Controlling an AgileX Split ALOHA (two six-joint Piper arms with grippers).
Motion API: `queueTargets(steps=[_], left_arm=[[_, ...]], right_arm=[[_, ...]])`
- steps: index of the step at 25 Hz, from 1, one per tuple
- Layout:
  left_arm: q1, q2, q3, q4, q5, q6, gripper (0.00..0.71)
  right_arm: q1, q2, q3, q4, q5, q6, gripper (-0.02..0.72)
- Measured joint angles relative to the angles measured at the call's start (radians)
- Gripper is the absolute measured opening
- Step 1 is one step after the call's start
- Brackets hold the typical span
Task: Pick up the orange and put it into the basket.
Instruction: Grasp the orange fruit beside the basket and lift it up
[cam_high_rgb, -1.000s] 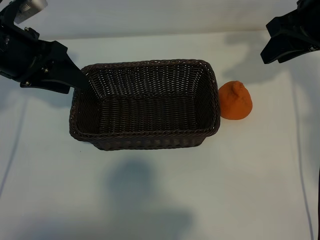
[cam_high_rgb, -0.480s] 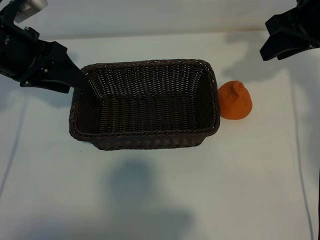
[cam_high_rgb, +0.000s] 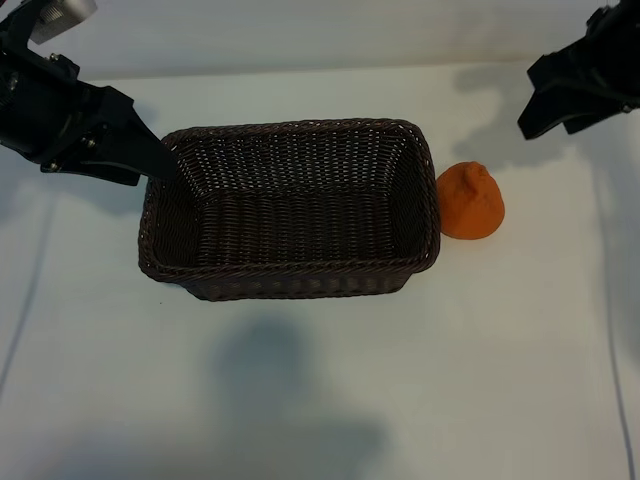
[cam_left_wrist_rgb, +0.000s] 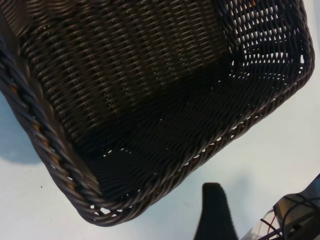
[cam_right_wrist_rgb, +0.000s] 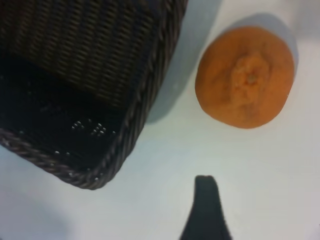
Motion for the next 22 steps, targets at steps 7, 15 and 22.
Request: queueTargets(steps=[7, 15, 22], left_arm=[[0.0, 0.0, 0.0, 0.009, -0.002, 0.0, 0.527], [0.0, 0.0, 0.0, 0.01, -0.003, 0.002, 0.527], [0.0, 0.0, 0.0, 0.013, -0.003, 0.002, 0.527]], right_arm=[[0.004, 0.046, 0.0, 0.014, -0.009, -0.006, 0.535], [0.052, 0.09, 0.0, 0.059, -0.101, -0.056, 0.535], [0.076, 0.144, 0.014, 0.052, -0.122, -0.092, 0.523]])
